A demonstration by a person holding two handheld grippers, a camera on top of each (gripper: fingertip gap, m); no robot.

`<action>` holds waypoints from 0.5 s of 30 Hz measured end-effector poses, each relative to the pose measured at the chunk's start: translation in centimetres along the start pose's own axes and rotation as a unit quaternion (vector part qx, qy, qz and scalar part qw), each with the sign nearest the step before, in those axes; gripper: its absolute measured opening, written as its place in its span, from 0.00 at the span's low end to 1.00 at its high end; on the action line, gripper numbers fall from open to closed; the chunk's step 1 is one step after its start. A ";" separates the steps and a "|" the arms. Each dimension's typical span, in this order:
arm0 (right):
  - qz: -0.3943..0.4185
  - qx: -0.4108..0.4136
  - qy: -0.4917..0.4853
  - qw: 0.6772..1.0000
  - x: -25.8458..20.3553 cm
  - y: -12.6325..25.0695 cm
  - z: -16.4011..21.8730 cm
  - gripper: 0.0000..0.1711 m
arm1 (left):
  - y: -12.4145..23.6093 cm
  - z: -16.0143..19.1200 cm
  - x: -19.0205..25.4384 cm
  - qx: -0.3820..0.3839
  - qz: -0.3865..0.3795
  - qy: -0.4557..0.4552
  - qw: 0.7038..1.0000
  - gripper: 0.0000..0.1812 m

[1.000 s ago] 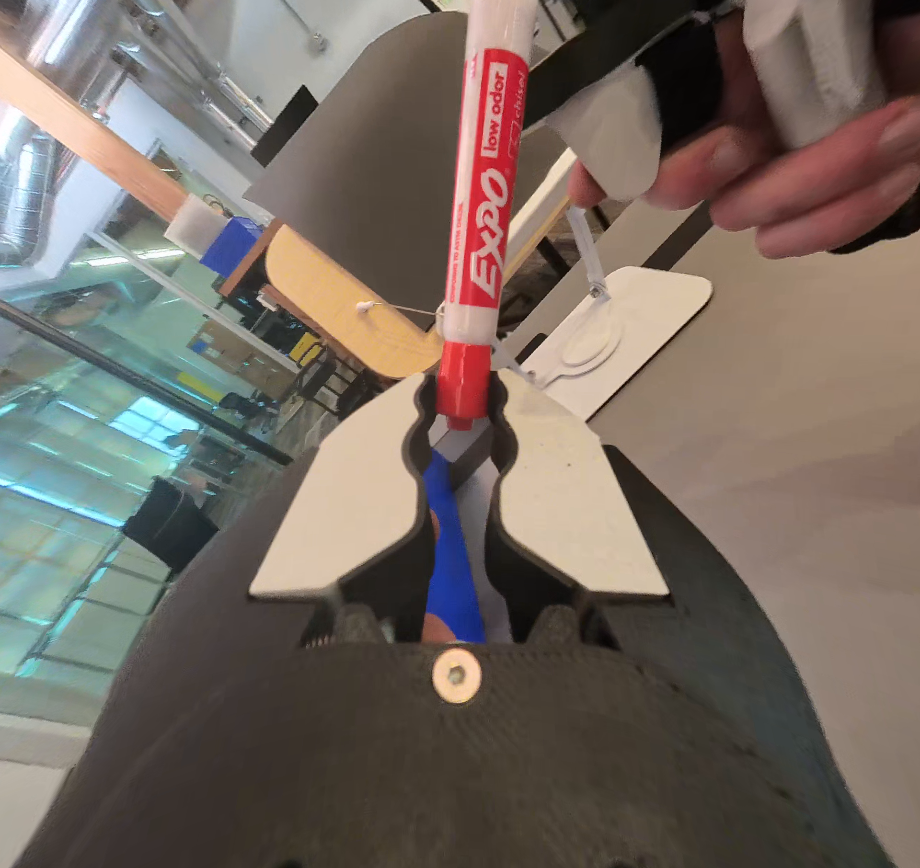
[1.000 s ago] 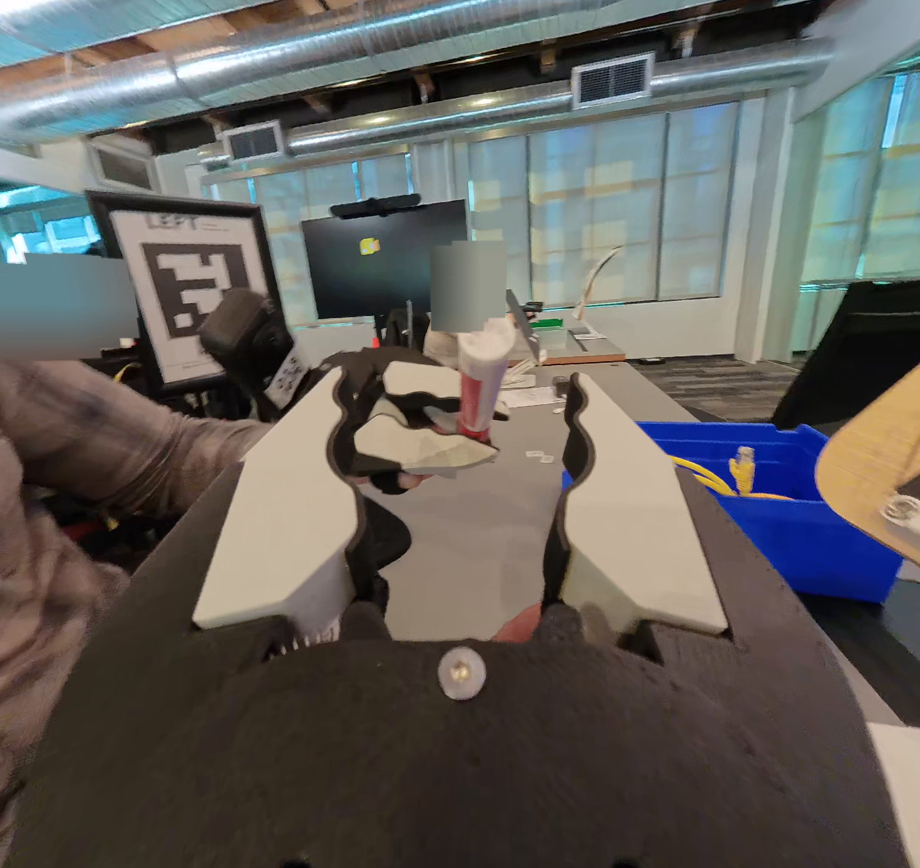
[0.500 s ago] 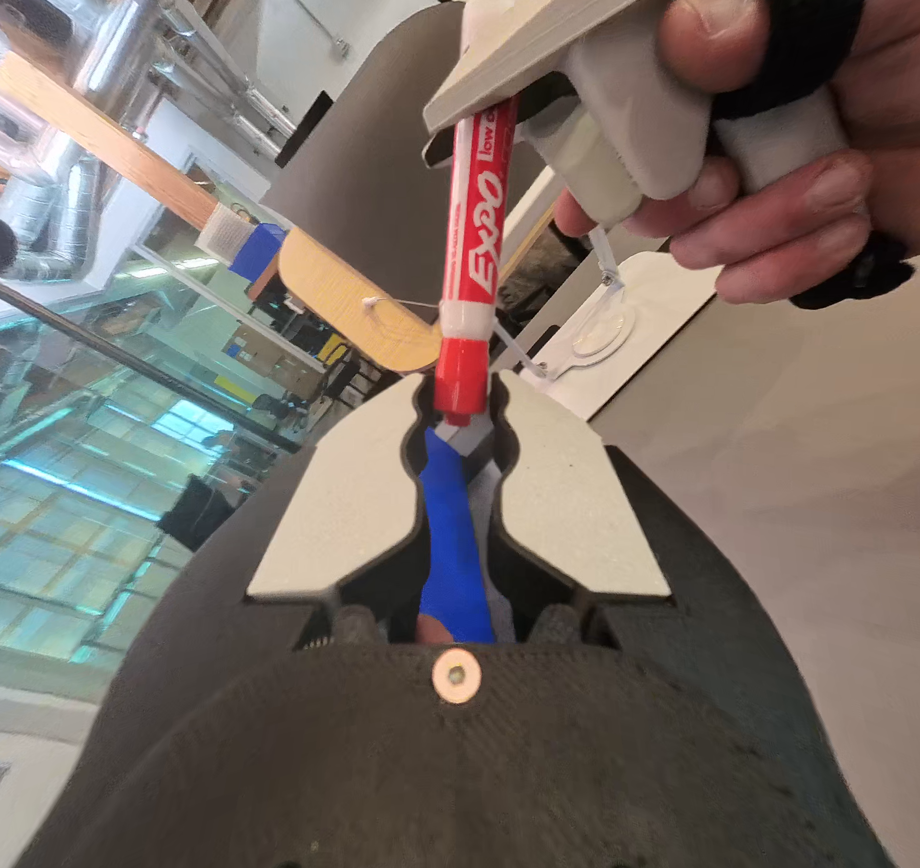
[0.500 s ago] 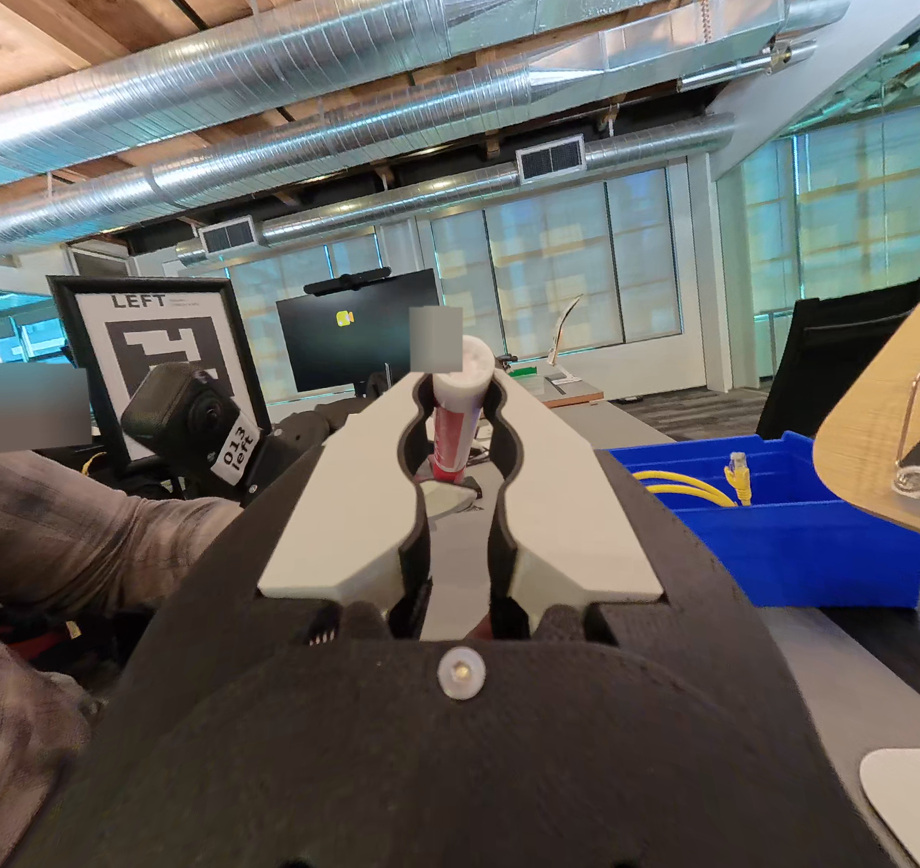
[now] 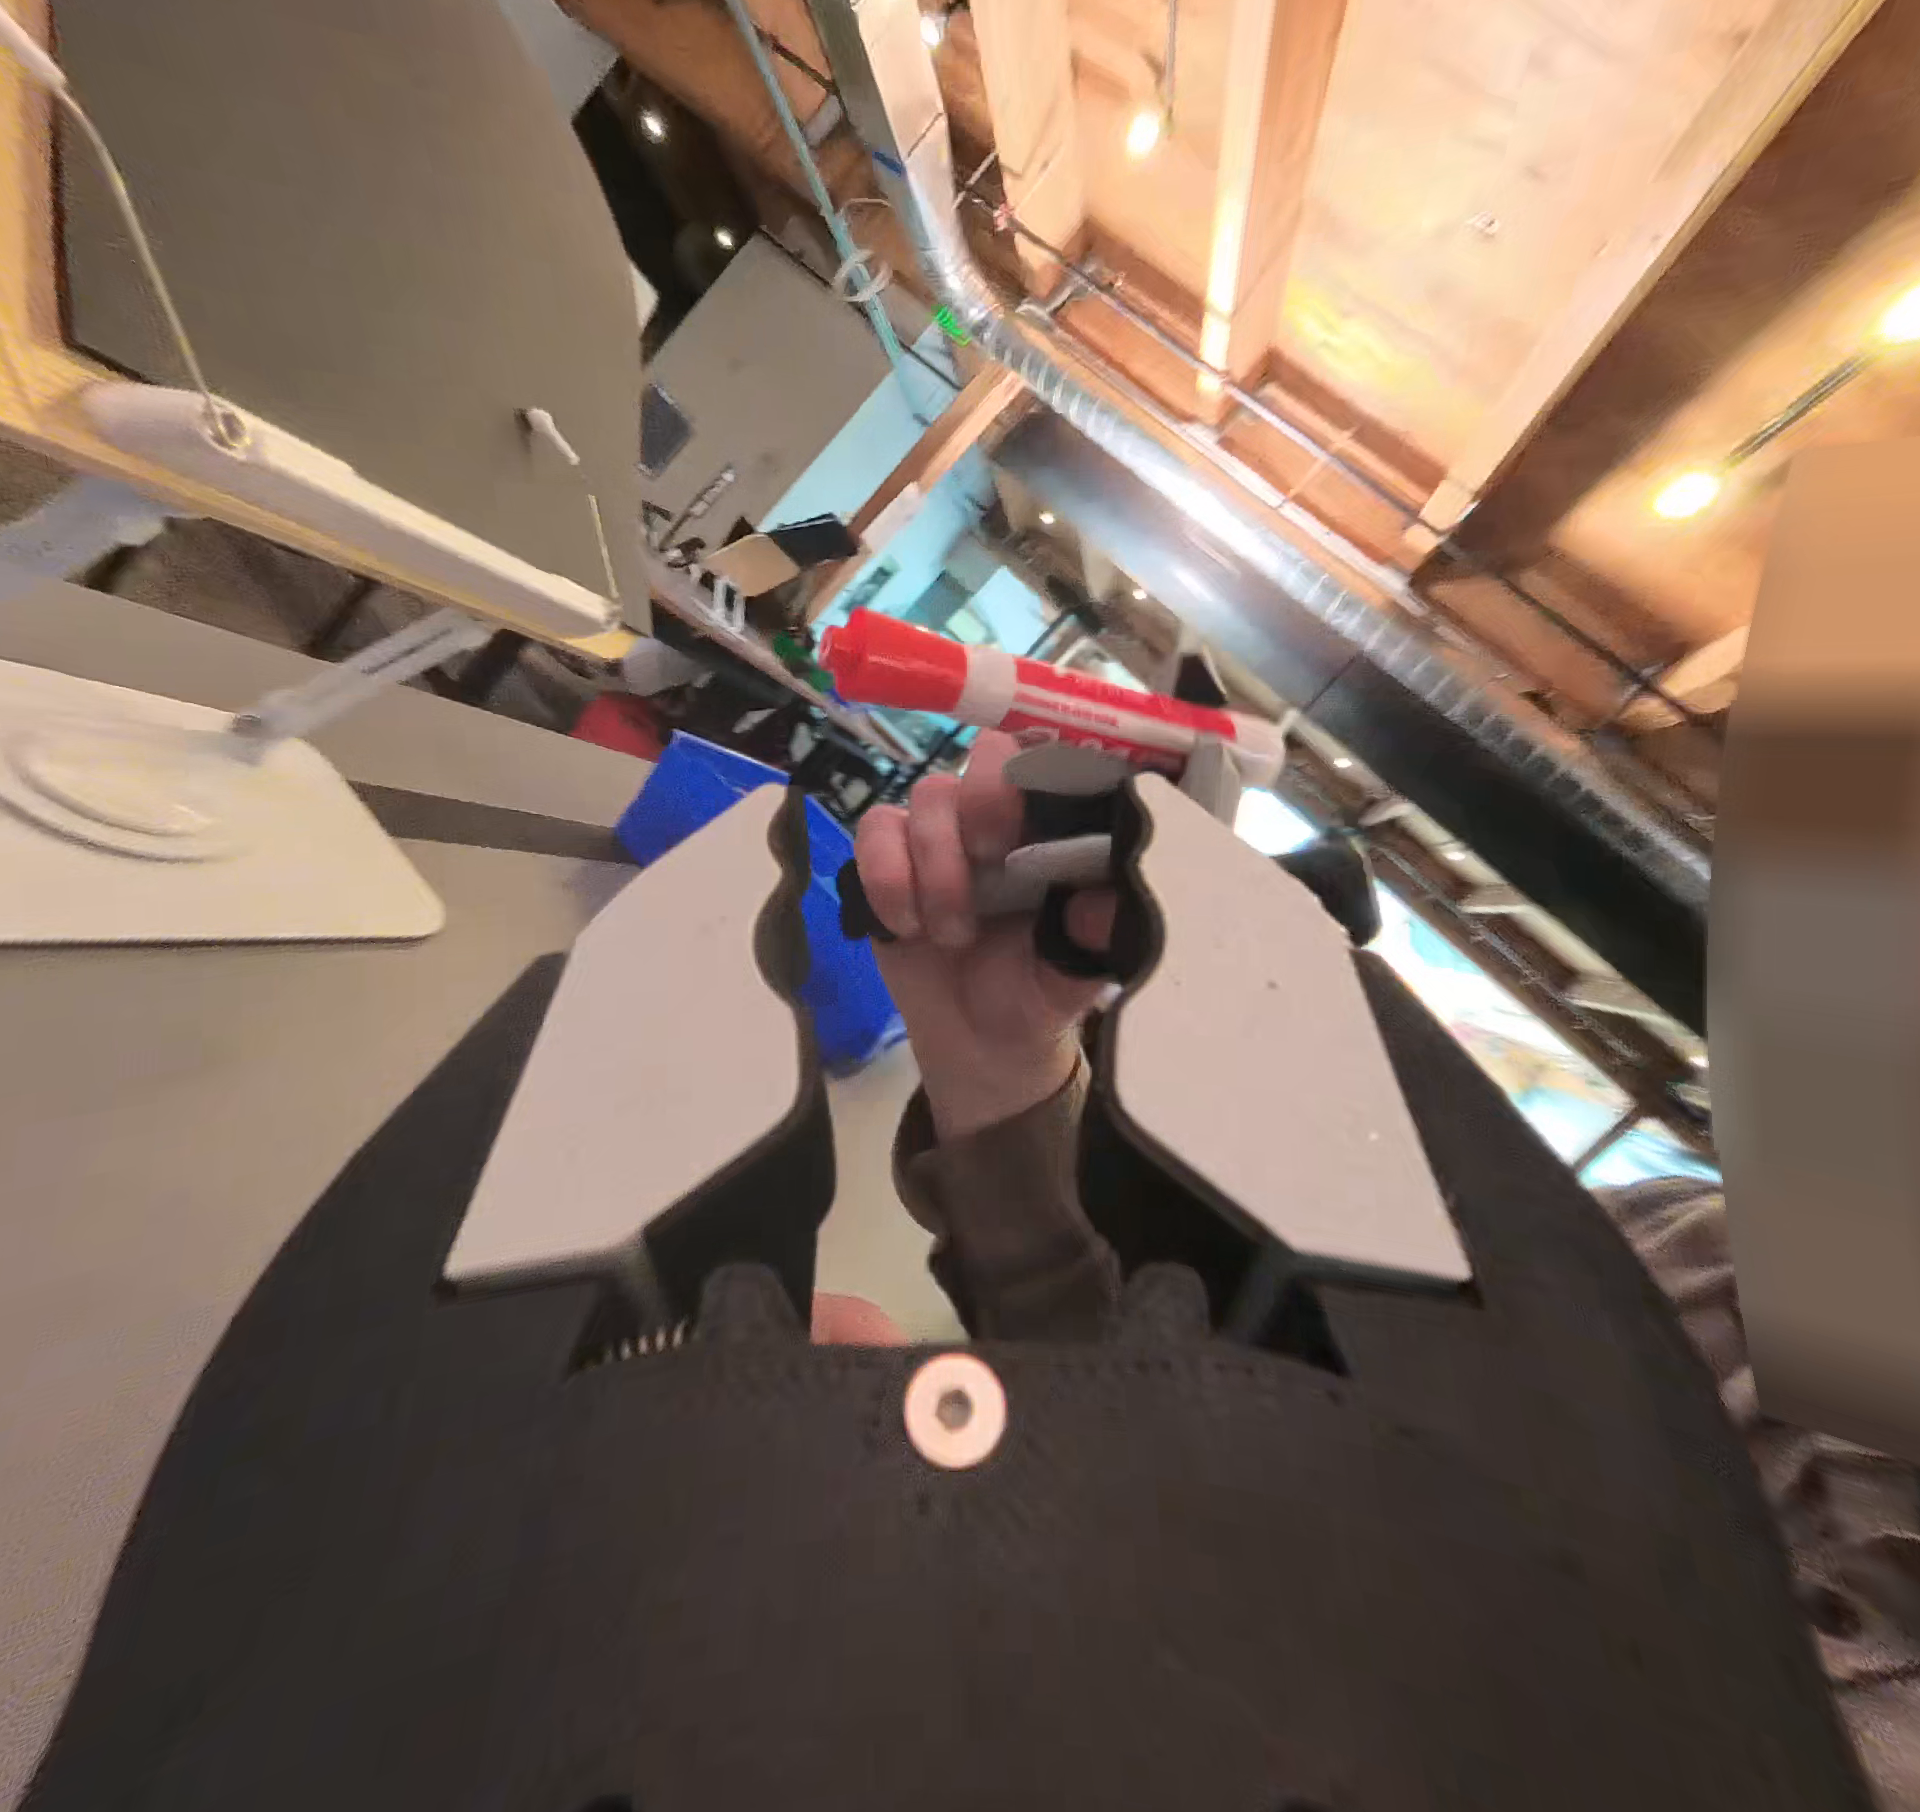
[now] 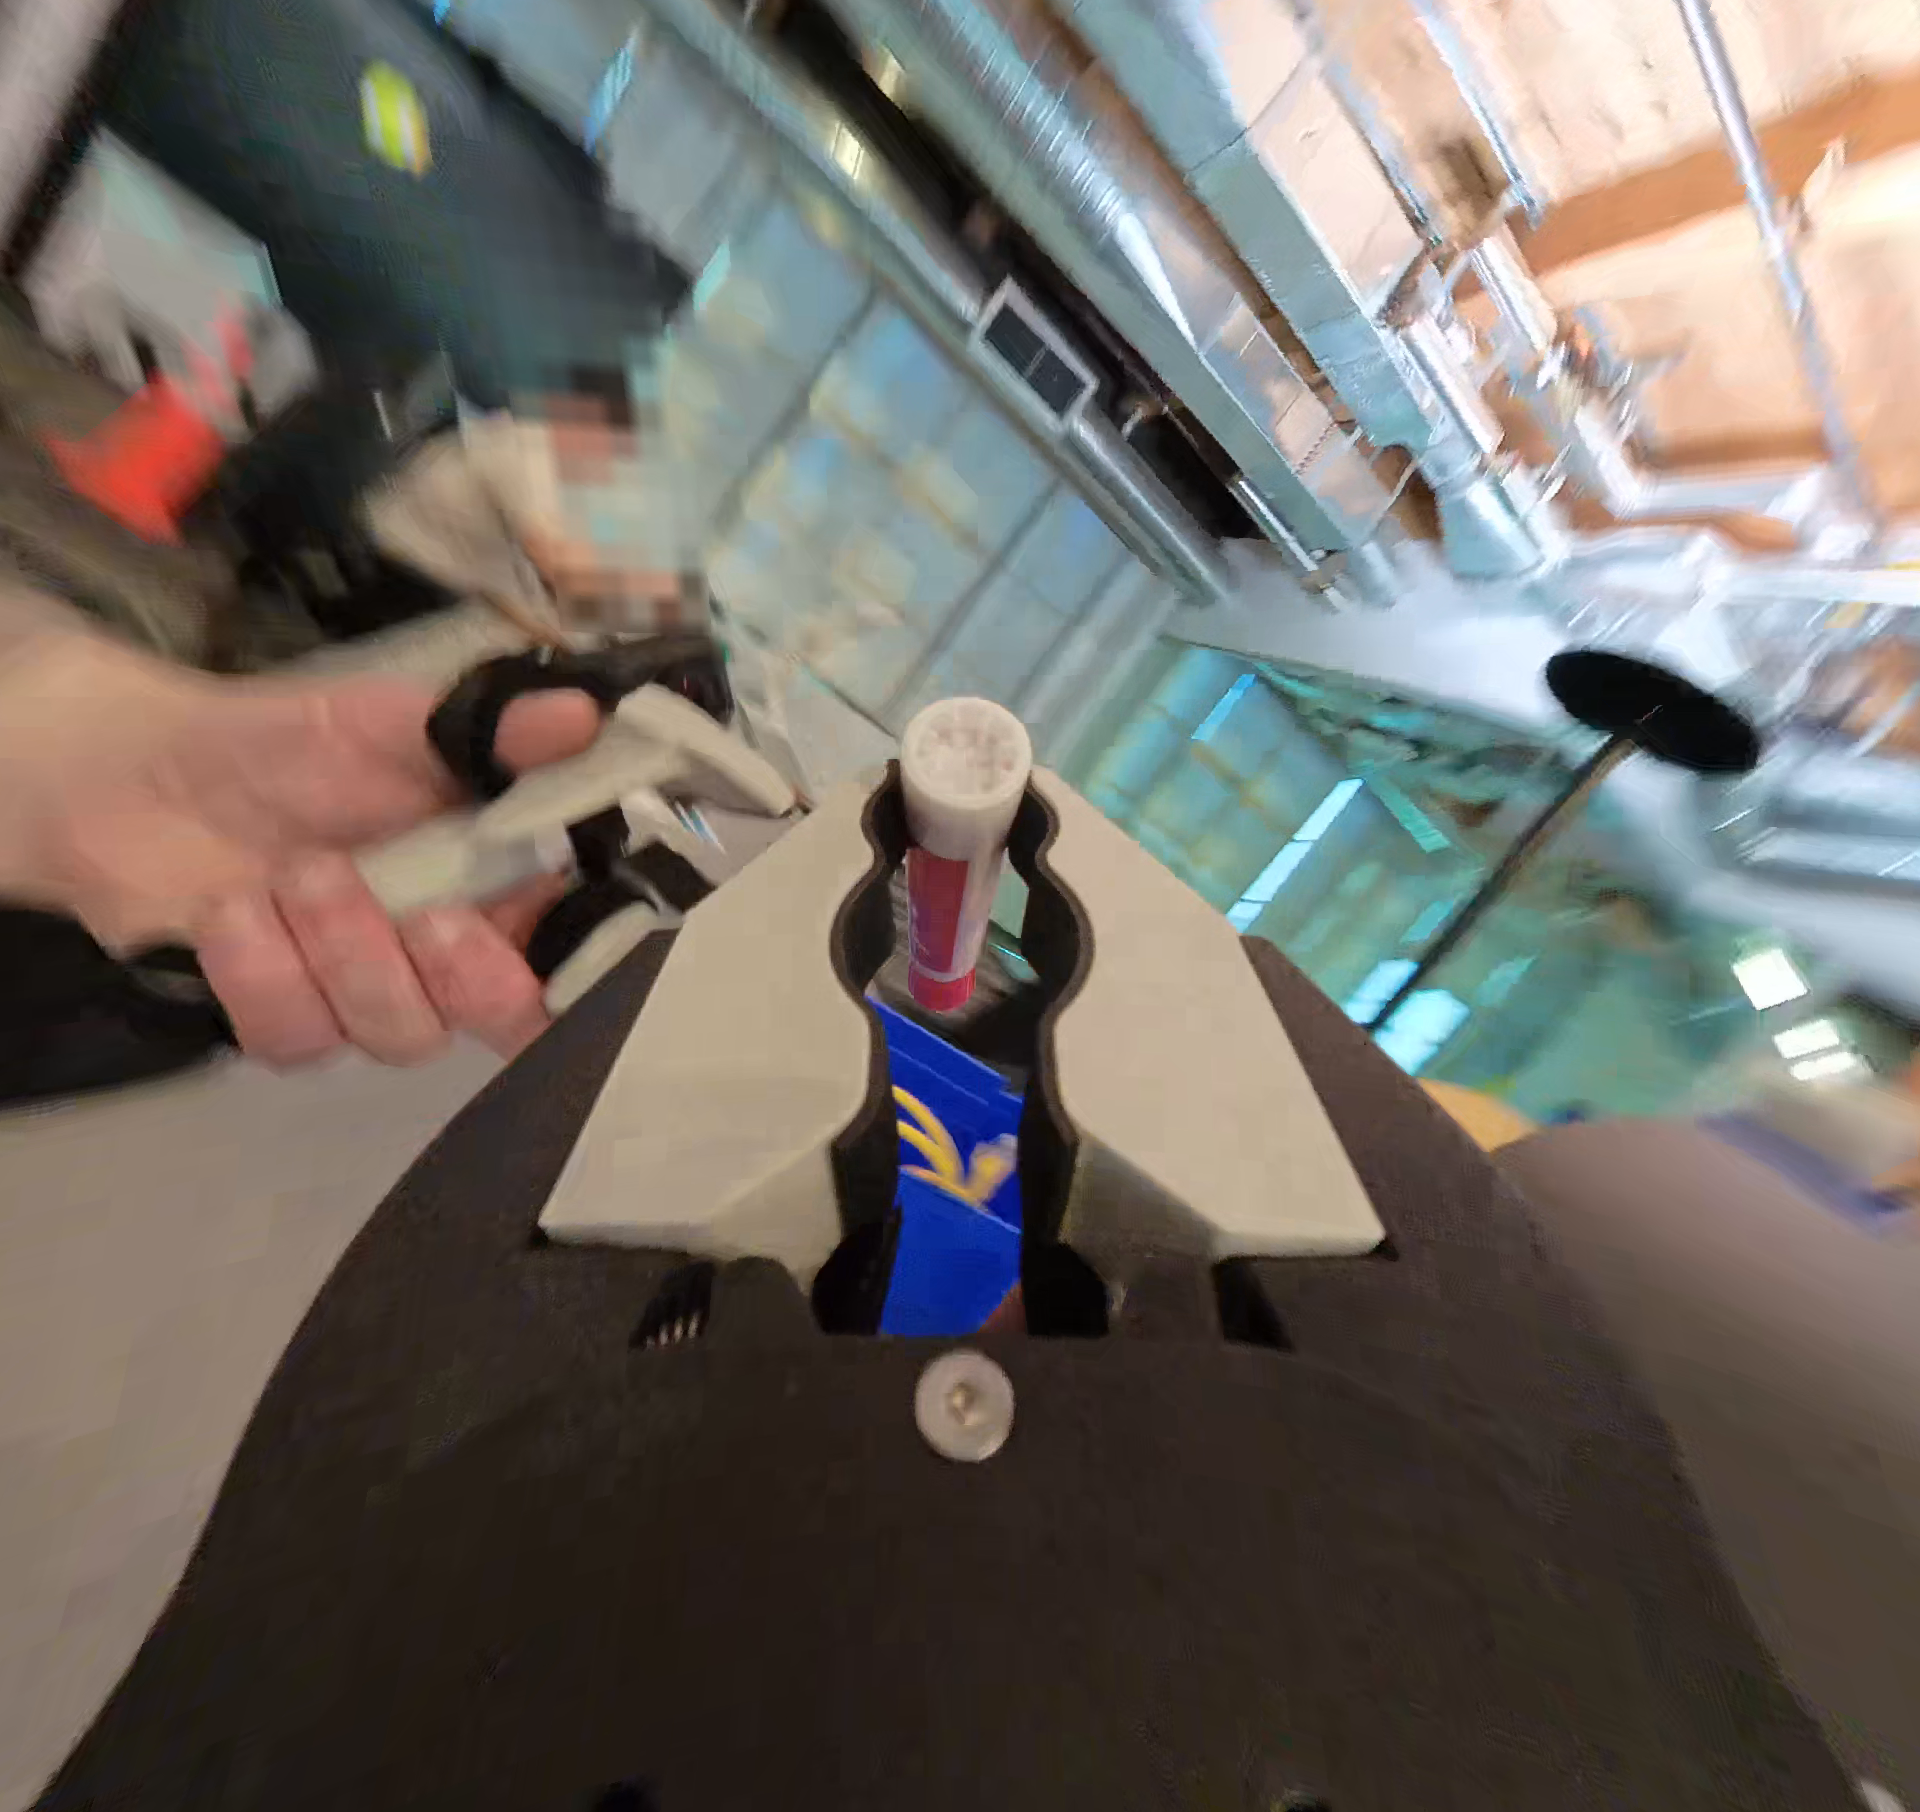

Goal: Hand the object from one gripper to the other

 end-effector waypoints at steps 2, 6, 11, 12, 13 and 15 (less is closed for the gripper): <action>-0.015 -0.042 0.150 0.988 -1.9 -1.0 -1.5 0.10 | 0.0 -0.1 0.1 -0.026 0.014 0.011 0.999 0.30; -0.033 -0.056 0.310 0.948 -5.3 -2.6 -3.2 0.10 | 0.5 -1.0 0.9 -0.051 0.040 0.023 0.998 0.29; -0.045 -0.058 0.404 0.912 -8.4 -3.9 -3.4 0.10 | 1.8 -1.2 1.7 -0.078 0.044 0.029 0.996 0.27; -0.048 -0.056 0.414 0.907 -8.9 -4.2 -3.4 0.10 | 1.9 -1.1 1.7 -0.084 0.042 0.030 0.995 0.26; -0.052 -0.055 0.421 0.904 -9.5 -4.3 -3.4 0.10 | 2.1 -0.9 1.8 -0.086 0.044 0.031 0.995 0.25; -0.049 -0.055 0.430 0.900 -10.2 -4.6 -3.2 0.09 | 2.4 -0.9 2.0 -0.087 0.047 0.036 0.994 0.19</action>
Point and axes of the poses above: each gripper's, where its closed fingertips meet, y back along the fingers, z out of its underside, x = y × z across the jaws, the point moved 8 cm from there along y, back along the fingers, and after that the axes turned 8 degrees about y, right-handed, at the moved point
